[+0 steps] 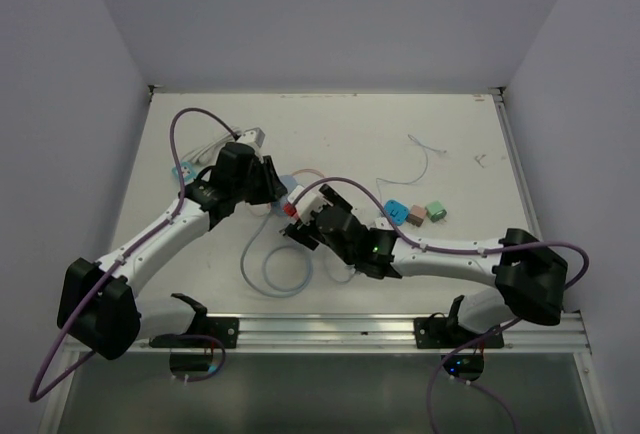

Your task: Pull the plug off the socket

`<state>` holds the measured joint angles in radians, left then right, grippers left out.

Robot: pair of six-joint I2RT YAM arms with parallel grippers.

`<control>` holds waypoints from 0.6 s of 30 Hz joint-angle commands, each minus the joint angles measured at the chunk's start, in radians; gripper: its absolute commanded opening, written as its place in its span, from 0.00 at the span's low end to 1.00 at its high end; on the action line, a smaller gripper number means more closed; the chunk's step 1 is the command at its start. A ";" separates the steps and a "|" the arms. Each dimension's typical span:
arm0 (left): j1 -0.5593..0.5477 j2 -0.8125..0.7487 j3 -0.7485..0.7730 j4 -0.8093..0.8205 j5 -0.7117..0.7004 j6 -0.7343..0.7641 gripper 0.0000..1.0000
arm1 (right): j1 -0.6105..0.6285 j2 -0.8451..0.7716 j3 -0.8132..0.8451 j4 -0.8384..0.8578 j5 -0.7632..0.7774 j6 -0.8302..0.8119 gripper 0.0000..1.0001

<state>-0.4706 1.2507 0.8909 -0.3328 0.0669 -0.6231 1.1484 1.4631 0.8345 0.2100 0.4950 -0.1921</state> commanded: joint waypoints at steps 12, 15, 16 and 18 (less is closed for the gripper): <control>0.004 -0.045 0.029 -0.034 0.019 0.129 0.00 | -0.108 -0.110 0.023 -0.078 -0.242 -0.032 0.82; 0.004 -0.046 0.031 -0.034 0.022 0.152 0.00 | -0.111 -0.118 0.049 -0.156 -0.377 -0.064 0.83; 0.004 -0.046 0.031 -0.034 0.027 0.160 0.00 | -0.111 -0.118 0.057 -0.170 -0.401 -0.067 0.83; 0.004 -0.048 0.036 -0.029 0.045 0.183 0.00 | -0.111 -0.113 0.072 -0.184 -0.440 -0.070 0.84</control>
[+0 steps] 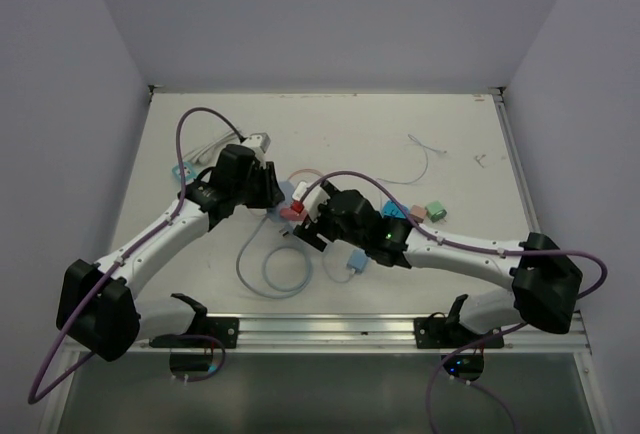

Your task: Pull the plug off the socket

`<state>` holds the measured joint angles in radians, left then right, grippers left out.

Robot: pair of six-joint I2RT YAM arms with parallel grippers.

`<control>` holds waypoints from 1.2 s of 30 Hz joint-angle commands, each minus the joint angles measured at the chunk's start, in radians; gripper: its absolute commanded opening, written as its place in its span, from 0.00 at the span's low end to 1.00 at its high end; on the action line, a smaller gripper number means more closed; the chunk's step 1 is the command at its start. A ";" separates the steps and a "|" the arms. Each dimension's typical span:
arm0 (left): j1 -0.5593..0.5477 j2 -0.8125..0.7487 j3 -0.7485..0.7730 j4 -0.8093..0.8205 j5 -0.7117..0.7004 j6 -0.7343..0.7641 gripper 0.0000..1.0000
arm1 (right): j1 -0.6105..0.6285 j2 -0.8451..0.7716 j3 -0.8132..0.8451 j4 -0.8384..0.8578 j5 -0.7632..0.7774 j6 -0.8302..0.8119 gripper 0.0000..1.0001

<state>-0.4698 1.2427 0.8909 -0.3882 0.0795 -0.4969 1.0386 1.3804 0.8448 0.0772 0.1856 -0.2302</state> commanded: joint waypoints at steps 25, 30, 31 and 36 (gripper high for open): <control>0.003 -0.071 0.034 -0.017 -0.075 0.159 0.00 | -0.028 0.074 0.160 -0.178 -0.189 -0.092 0.00; 0.003 -0.071 0.046 -0.061 -0.214 0.173 0.00 | -0.041 -0.007 0.094 -0.220 -0.170 -0.087 0.00; 0.003 -0.072 0.048 -0.076 -0.260 0.173 0.00 | -0.043 -0.033 0.083 -0.223 -0.173 -0.087 0.00; 0.003 -0.066 0.068 -0.121 -0.354 0.181 0.00 | -0.046 -0.075 0.040 -0.229 -0.134 -0.077 0.00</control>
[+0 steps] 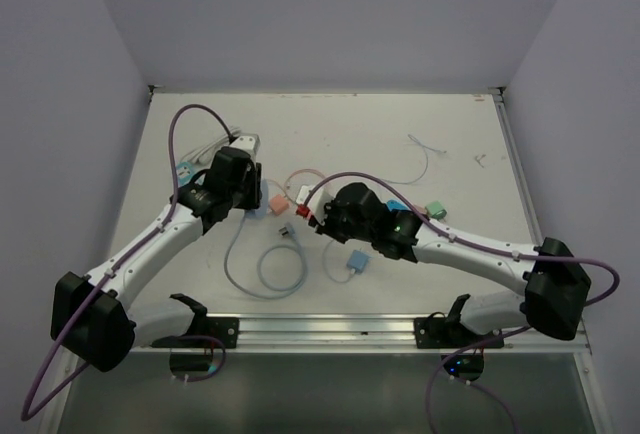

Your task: Pull the plug off the socket

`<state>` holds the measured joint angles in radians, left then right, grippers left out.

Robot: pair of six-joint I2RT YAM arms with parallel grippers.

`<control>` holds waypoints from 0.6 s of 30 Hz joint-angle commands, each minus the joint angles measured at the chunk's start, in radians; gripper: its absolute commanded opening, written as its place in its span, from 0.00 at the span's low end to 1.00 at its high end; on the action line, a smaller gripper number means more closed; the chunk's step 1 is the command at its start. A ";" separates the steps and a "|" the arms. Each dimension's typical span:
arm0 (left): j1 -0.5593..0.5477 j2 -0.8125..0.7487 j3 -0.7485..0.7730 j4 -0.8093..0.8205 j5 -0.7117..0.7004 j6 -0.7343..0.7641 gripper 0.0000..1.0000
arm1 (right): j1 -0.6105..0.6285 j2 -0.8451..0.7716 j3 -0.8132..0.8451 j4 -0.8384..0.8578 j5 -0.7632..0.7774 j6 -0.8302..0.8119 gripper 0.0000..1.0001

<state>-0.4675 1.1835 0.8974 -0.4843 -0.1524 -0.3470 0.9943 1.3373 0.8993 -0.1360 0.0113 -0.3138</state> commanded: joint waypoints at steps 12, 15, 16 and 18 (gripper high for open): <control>0.052 -0.087 -0.049 0.009 -0.193 -0.188 0.00 | -0.209 0.115 -0.026 0.125 -0.075 0.382 0.00; 0.169 -0.162 -0.142 0.085 -0.098 -0.272 0.00 | -0.282 0.150 -0.034 0.190 -0.166 0.491 0.00; 0.194 -0.174 -0.165 0.099 -0.085 -0.285 0.00 | -0.292 0.160 -0.034 0.199 -0.184 0.507 0.00; 0.236 -0.196 -0.218 0.118 -0.073 -0.308 0.00 | -0.305 0.181 -0.033 0.219 -0.258 0.528 0.00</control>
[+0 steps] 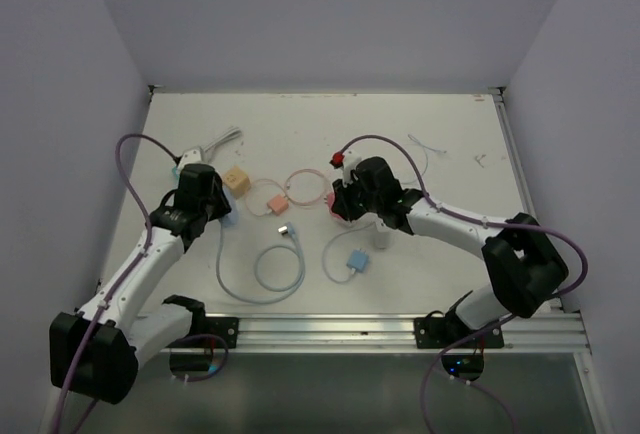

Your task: Pull the plug off the socket

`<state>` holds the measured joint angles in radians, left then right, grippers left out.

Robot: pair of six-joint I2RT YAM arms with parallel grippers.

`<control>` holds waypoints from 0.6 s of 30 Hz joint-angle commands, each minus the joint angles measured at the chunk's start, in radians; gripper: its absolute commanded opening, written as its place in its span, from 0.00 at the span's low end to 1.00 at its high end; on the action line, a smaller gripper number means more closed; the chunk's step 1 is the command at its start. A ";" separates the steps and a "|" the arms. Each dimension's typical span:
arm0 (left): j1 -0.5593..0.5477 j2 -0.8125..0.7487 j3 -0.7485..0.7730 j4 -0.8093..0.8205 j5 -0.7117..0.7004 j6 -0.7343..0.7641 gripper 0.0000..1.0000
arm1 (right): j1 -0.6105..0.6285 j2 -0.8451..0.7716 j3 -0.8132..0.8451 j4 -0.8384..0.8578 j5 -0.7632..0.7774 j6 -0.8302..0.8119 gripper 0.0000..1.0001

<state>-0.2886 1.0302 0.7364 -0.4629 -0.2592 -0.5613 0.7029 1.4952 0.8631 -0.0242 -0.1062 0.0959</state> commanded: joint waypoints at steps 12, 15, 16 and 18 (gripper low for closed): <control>0.192 -0.024 -0.281 0.390 0.222 -0.186 0.00 | -0.118 0.155 -0.027 0.187 -0.210 0.235 0.03; 0.192 0.051 -0.299 0.510 0.299 -0.201 0.00 | -0.163 0.162 -0.048 0.188 -0.201 0.275 0.05; 0.192 0.079 -0.301 0.533 0.319 -0.201 0.00 | -0.172 0.166 -0.061 0.188 -0.185 0.286 0.06; 0.192 0.154 -0.302 0.604 0.378 -0.201 0.00 | -0.206 0.166 -0.078 0.193 -0.173 0.320 0.07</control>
<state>-0.1028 1.1004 0.4606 -0.0036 0.0048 -0.7456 0.5339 1.6512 0.8082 0.1204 -0.2832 0.3431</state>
